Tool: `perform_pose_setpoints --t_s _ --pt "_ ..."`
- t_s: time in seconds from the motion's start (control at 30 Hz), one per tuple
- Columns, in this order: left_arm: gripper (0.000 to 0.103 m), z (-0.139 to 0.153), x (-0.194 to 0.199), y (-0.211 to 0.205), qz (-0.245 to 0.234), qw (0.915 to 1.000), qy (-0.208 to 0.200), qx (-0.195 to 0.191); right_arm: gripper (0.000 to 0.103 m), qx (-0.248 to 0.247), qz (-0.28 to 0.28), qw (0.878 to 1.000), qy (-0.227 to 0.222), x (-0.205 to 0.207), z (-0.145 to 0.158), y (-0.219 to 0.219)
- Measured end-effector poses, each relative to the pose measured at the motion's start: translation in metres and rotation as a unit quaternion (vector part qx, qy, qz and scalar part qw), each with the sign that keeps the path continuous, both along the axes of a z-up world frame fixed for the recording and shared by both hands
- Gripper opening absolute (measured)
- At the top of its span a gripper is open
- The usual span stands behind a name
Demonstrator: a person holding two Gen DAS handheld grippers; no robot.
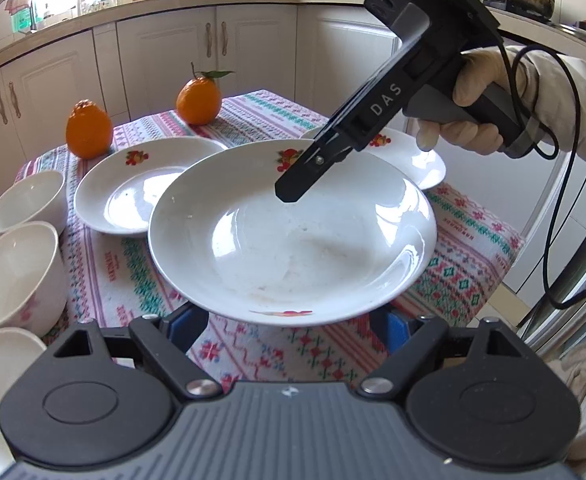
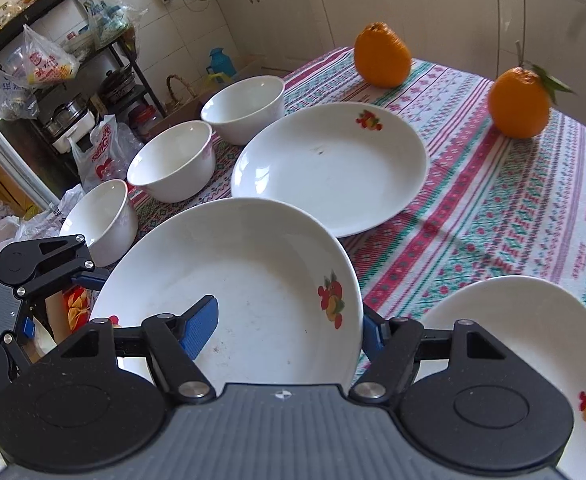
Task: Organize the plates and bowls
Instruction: 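Lower the held plate onto the spotted plate and open the right gripper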
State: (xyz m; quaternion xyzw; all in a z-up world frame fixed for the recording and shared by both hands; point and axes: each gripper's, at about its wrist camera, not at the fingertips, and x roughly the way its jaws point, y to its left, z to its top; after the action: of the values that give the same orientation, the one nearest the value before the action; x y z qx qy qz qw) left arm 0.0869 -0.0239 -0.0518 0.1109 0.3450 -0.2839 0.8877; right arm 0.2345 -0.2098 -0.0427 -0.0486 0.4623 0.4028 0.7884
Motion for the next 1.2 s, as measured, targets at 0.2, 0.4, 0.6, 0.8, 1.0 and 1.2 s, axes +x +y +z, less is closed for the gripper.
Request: perform_pose_setpoints --t_s 0.2,0.4,0.6,0.8,1.0,1.2 --pt "0.087 0.009 0.018 -0.024 -0.021 0.9998 -0.003 -0.005 0.077 0.002 -0.027 0.999 -0.018 0.006 0.010 -0.029" --pt "0.087 0.011 0.037 -0.050 -0.051 0.9987 -0.007 -0.003 0.077 0.002 -0.062 0.998 -0.028 0.011 0.012 -0.063" --pt "0.087 0.007 0.058 -0.079 -0.082 0.9966 -0.005 0.005 0.077 -0.003 -0.098 0.995 -0.033 0.014 0.007 -0.093" --pt "0.087 0.001 0.070 -0.099 -0.104 0.9945 0.001 0.008 0.077 0.002 -0.132 0.991 -0.030 0.016 0.000 -0.121" --pt "0.087 -0.002 0.076 -0.109 -0.110 0.9938 0.005 0.012 0.077 0.005 -0.149 0.989 -0.024 0.019 -0.010 -0.137" --pt "0.087 -0.006 0.082 -0.115 -0.112 0.9935 0.004 0.020 0.077 0.011 -0.163 0.986 -0.018 0.020 -0.017 -0.147"
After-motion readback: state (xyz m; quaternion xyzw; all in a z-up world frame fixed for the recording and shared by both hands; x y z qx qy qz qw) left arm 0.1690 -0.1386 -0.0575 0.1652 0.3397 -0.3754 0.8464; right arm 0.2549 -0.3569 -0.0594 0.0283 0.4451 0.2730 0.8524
